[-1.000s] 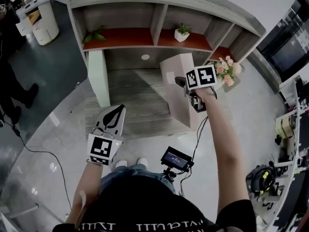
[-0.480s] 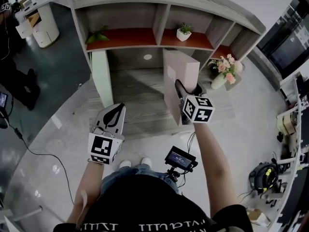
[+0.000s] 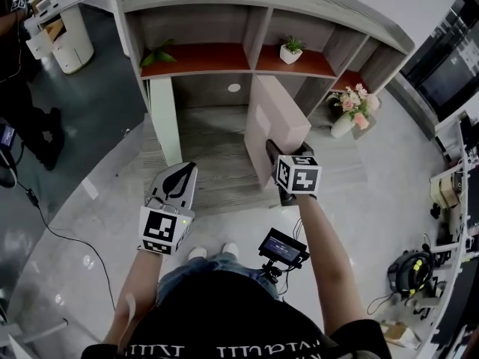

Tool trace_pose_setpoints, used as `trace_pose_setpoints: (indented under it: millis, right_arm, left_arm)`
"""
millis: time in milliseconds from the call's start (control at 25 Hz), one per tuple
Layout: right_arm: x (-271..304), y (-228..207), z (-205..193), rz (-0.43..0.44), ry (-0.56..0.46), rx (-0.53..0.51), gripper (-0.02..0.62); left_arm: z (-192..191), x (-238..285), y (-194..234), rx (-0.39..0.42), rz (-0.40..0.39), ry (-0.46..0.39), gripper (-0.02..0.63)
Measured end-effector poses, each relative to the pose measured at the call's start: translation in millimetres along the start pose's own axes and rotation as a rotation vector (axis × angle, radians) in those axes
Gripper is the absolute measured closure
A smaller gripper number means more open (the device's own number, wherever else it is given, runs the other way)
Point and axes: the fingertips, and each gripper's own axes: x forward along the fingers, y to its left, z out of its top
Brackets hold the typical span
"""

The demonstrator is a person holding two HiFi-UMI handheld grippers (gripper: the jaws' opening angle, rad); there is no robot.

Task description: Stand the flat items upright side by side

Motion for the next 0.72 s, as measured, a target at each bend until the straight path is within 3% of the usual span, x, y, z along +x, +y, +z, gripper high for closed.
trace_pose_setpoints:
  millis: [120, 200, 400, 560, 720]
  right_arm:
    - [5, 14, -29, 0.073, 0.139, 0.003, 0.29]
    - [9, 23, -43, 0.106, 0.179, -0.021, 0.285]
    - [10, 28, -45, 0.136, 0.146, -0.012, 0.278]
    - [5, 30, -42, 0.228, 0.148, -0.008, 0.25]
    - [-7, 34, -46, 0.331, 0.176, -0.073, 0.247]
  left_arm:
    - [-1, -2, 4, 0.0, -0.001, 0.003, 0.594]
    - [-2, -3, 6, -0.004, 0.003, 0.005, 0.594]
    - [-4, -4, 5, -0.009, 0.004, 0.005, 0.594]
    - [-4, -6, 8, -0.008, 0.017, 0.0, 0.594]
    - [-8, -10, 11, -0.013, 0.042, 0.02, 0.594]
